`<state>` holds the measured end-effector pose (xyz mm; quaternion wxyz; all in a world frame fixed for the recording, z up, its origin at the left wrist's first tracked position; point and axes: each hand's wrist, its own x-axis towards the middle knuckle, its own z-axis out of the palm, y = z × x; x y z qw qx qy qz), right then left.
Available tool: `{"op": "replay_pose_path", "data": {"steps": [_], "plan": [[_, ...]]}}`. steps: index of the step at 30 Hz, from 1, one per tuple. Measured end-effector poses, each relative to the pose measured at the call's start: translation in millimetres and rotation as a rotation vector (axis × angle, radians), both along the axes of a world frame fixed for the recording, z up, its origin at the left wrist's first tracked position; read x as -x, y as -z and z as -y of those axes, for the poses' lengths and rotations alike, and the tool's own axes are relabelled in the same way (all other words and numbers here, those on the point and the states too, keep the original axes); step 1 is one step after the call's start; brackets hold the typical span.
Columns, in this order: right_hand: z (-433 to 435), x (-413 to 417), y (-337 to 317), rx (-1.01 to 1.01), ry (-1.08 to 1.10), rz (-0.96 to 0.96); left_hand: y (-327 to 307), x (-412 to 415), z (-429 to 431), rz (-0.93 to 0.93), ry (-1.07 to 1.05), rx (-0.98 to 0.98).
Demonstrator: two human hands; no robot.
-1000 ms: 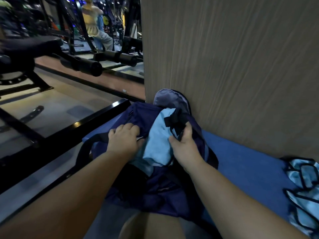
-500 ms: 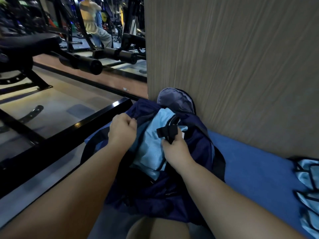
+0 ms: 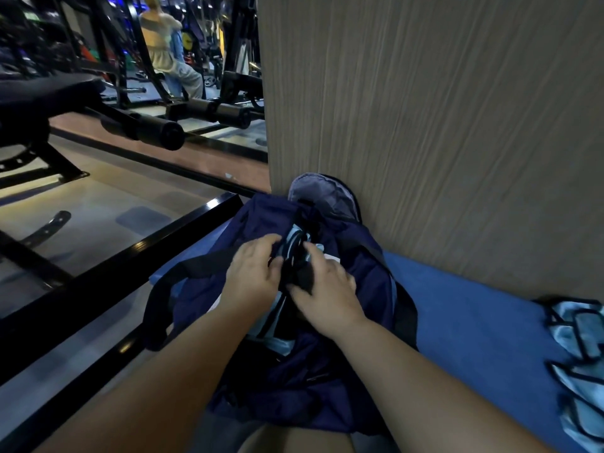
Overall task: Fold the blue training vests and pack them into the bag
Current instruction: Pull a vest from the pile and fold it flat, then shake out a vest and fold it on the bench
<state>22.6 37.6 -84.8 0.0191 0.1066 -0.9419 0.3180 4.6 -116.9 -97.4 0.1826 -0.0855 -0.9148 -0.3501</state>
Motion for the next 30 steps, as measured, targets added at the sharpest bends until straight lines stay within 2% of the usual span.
{"op": "replay_pose_path", "data": {"steps": [2,4,9,13,16,22,24,26,30], "plan": [[-8.4,-3.4,6.7,0.104,0.069,-0.065,0.3,-1.1,-2.0,0.041,0.046,0.114],[-11.9,-4.0,11.4,0.121,0.169,-0.082,1.0,1.0,-4.6,0.117,0.070,0.254],[-9.6,-1.7,11.2,-0.008,0.294,0.124,6.7,3.1,-11.8,0.231,0.070,0.427],[-11.5,5.3,9.8,0.060,0.381,0.234,6.6,6.4,-16.1,0.281,0.056,0.451],[-16.9,11.4,13.4,0.294,0.381,0.238,7.3,6.5,-19.0,0.276,0.033,0.473],[-28.0,2.4,20.3,1.017,0.327,0.171,9.1,7.8,-20.5,0.269,-0.010,0.463],[-35.2,-1.8,18.9,1.158,0.363,0.132,10.0,9.0,-21.2,0.278,-0.009,0.467],[-40.7,-4.1,17.7,1.017,0.359,0.106,11.0,8.6,-22.6,0.281,-0.004,0.462],[-42.3,-2.9,15.0,0.307,0.184,0.218,9.8,4.9,-21.8,0.304,-0.006,0.339]]}}
